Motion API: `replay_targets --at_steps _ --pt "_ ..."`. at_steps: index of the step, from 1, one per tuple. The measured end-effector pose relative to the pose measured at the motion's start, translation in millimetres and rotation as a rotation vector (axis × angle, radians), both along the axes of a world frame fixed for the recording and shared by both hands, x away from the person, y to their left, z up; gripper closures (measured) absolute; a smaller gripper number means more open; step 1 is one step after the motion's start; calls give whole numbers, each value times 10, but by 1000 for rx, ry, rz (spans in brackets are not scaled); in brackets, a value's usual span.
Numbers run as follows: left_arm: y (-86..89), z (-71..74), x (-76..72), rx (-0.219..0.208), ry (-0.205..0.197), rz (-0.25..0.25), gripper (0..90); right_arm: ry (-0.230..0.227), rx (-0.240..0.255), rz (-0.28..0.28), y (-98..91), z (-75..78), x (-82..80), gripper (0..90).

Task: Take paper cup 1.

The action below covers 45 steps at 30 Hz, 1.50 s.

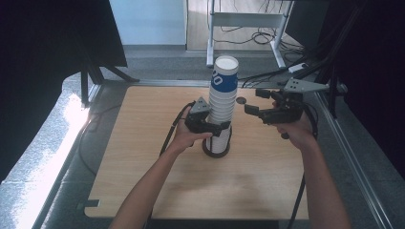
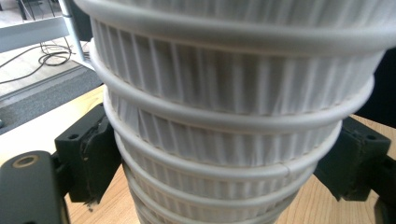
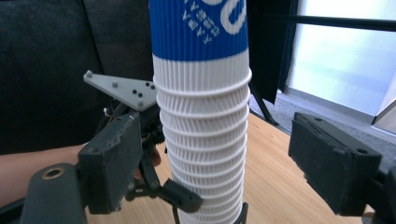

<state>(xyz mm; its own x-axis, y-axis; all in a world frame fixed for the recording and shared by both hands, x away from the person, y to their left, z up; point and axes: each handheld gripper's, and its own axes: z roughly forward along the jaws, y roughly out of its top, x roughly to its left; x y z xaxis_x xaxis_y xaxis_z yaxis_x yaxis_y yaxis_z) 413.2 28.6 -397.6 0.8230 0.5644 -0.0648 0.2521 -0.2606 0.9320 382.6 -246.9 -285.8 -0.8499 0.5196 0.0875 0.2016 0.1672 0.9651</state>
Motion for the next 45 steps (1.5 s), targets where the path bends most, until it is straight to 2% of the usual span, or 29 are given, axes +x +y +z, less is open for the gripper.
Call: replay_targets --at_steps 18,35,45 --pt "-14 7 -5 7 4 -1 125 -10 0 28 286 281 218 141" --pt "-18 17 -9 16 4 -2 125 -18 15 43 445 366 331 134" --pt "-23 20 -12 18 6 -1 125 -29 -6 55 666 506 425 129"
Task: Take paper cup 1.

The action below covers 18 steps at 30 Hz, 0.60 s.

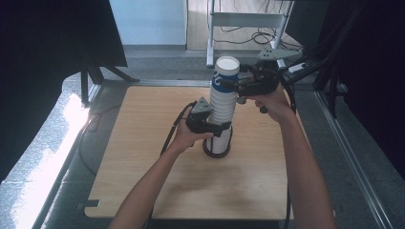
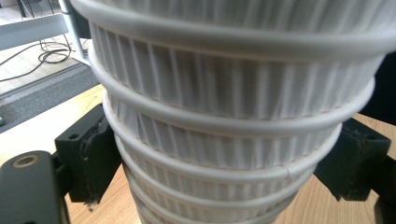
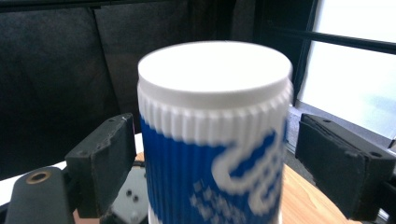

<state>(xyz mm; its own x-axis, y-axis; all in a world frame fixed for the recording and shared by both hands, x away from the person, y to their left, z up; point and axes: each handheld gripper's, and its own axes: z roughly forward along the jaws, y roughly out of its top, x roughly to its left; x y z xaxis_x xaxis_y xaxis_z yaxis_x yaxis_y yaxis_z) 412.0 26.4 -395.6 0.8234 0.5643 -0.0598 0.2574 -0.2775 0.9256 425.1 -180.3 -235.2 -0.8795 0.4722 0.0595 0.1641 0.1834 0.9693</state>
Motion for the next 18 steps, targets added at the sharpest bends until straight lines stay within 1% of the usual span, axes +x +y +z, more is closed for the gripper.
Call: replay_targets --at_steps 3,4,6,8,9,10,11,13,16,18 --pt "1 0 0 1 0 0 125 -2 -20 -3 83 19 27 131" --pt "1 0 0 1 0 0 125 -2 -20 -3 83 19 27 131" --pt "0 1 -2 1 0 1 125 -4 -25 1 145 28 31 148" --pt "0 2 -4 2 1 1 125 -6 -32 5 171 28 31 175" --pt "-2 1 -5 1 1 1 125 -8 -37 -3 181 26 31 201" --pt "-2 1 -5 1 1 1 125 -8 -37 -3 181 26 31 201" --pt "-3 2 -7 2 1 1 125 -11 -39 -20 183 22 36 241" --pt "-2 4 -4 5 -3 2 125 -11 -35 -18 178 21 38 245" --pt "-5 2 -4 1 2 1 125 -13 -35 -19 172 25 38 249" --pt "-5 2 -3 2 2 0 125 -20 -18 -23 157 51 31 253"
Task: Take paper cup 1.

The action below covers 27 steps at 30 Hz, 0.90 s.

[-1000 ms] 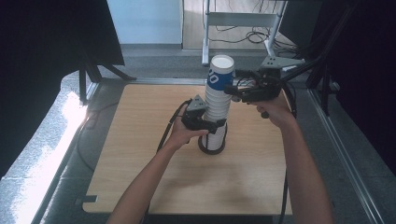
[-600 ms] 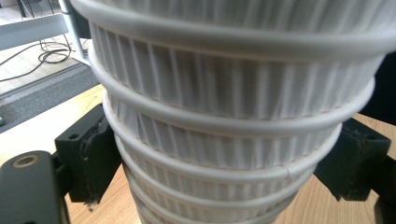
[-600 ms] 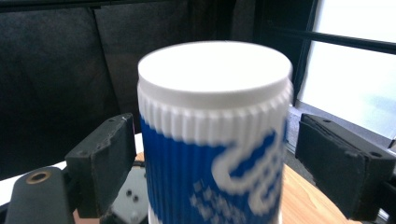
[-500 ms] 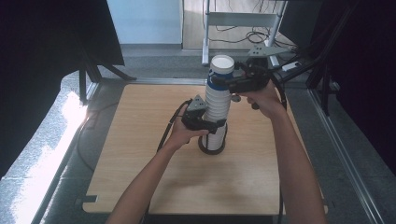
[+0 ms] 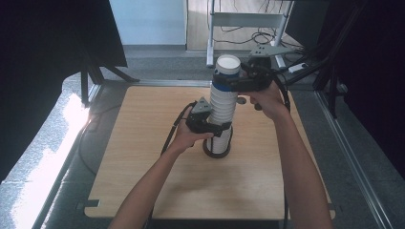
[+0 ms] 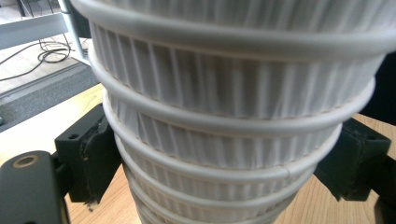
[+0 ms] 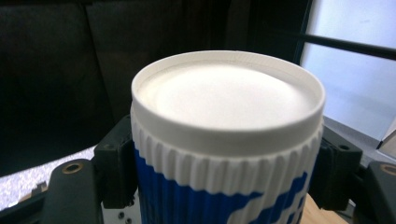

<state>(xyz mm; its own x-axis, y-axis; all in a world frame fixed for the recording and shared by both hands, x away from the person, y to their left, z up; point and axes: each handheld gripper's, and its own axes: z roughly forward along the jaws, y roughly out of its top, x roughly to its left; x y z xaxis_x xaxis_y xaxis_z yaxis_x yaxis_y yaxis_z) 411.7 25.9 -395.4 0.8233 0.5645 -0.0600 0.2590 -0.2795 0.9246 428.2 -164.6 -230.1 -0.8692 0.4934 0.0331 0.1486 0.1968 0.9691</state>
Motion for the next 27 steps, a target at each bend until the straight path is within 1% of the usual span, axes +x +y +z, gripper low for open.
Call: replay_targets --at_steps 1,2,4,5,6,7,8,12,14,18,21,23,27 --pt "0 0 0 0 0 0 125 0 0 0 0 0 0 253" --pt "-1 1 0 1 0 0 125 -10 16 -8 -12 39 -13 254" --pt "-2 3 -1 3 1 0 125 -15 22 -10 -16 62 -22 254" --pt "-1 4 -1 4 0 -2 125 -32 30 -19 -19 106 -44 255" --pt "-1 4 -1 4 0 -2 125 -32 30 -19 -19 106 -44 255" --pt "-6 5 -8 3 3 -2 125 -39 37 -21 -26 144 -68 255" --pt "-2 7 -7 11 0 -5 125 -43 39 -21 -33 155 -72 256" --pt "-7 7 -11 12 -1 -4 125 -48 60 -31 -63 186 -96 258" --pt "-10 8 -14 13 -2 -4 125 -47 62 -35 -71 194 -109 259" --pt "-9 8 -12 16 -3 -9 125 -62 69 -44 -78 211 -136 261" --pt "-10 11 -12 16 0 -7 125 -80 94 -52 -118 281 -177 262" --pt "-7 12 -9 18 1 -7 125 -87 101 -54 -133 304 -190 263" --pt "4 5 -1 14 1 -4 125 -113 136 -66 -238 418 -284 264"
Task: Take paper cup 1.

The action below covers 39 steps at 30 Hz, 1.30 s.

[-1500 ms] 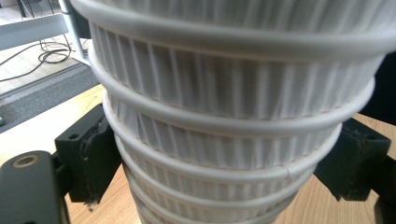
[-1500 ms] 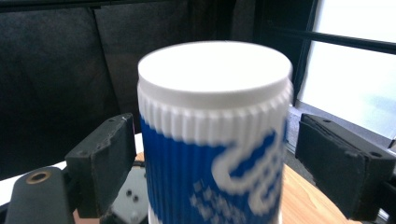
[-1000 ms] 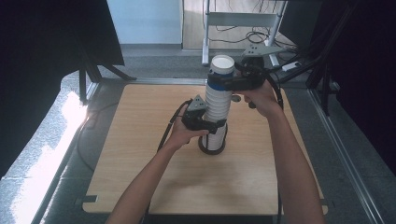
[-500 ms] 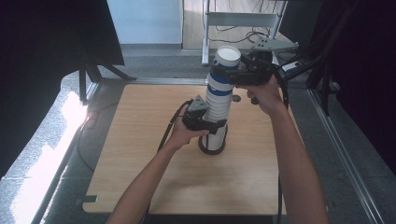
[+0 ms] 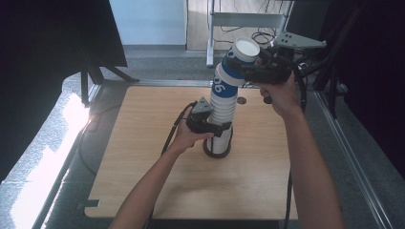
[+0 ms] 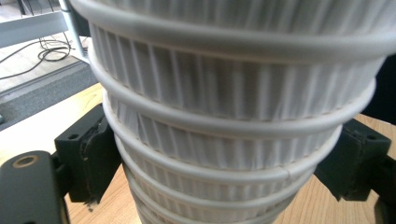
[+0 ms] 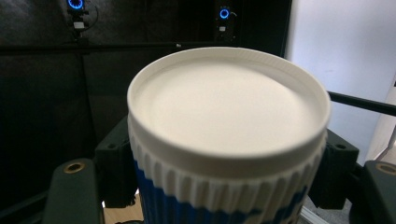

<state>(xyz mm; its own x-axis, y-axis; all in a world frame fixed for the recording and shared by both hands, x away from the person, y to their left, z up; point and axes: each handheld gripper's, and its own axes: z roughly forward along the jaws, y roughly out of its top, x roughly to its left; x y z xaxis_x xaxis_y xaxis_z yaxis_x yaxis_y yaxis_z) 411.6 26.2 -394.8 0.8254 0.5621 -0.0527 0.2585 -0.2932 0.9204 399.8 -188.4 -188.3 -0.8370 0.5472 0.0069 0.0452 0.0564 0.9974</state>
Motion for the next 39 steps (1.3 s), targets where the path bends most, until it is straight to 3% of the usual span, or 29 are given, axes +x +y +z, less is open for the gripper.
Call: replay_targets --at_steps 9,18,29,39 --pt "-3 0 -7 0 -2 3 125 -39 14 -9 -231 57 -217 265" --pt "-8 17 -15 10 6 10 123 -52 1 2 -402 -51 -386 265" --pt "-25 31 -25 16 23 8 68 -34 -16 20 -498 -338 -535 264" --pt "36 56 -55 6 37 17 41 6 -26 34 -542 -712 -591 264"
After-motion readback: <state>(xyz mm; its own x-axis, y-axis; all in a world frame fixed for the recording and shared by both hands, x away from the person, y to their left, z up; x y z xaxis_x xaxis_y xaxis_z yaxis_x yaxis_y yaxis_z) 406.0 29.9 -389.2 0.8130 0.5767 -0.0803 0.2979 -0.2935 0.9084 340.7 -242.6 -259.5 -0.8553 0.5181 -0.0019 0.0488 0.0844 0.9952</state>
